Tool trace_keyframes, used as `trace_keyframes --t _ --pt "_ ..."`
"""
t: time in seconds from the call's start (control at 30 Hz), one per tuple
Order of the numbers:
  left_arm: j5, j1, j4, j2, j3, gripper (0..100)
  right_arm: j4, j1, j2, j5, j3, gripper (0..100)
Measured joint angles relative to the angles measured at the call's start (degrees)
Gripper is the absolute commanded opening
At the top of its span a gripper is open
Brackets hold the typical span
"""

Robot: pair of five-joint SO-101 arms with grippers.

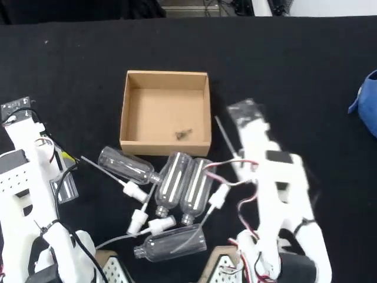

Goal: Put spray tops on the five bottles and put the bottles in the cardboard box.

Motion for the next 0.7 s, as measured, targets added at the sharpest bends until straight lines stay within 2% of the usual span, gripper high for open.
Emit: trace_keyframes --t 0.13,0.2,0.33,0.43,0.57,0.7 --pt "0.00 0.00 0.00 0.00 0.00 3 0.53 10.11 0.70 0.88 -2.55 2.6" --pt "0.00 0.00 0.00 0.00 0.00 3 0.62 13.80 0.70 -1.05 -2.90 2.8" --pt "0.00 0.00 0.00 0.00 -0.09 3 4.57 16.18 0.88 -4.13 -4.04 12.4" --pt "0.00 0.00 0.00 0.00 -2.11 3 12.84 13.10 0.88 -4.66 -9.32 18.5" --pt "0.00 0.00 0.00 0.00 -2.81 3 23.56 4.13 0.88 -5.10 -14.77 18.7" --pt "0.00 0.00 0.00 0.00 -1.49 3 24.97 -4.22 0.88 -7.38 -15.12 18.8"
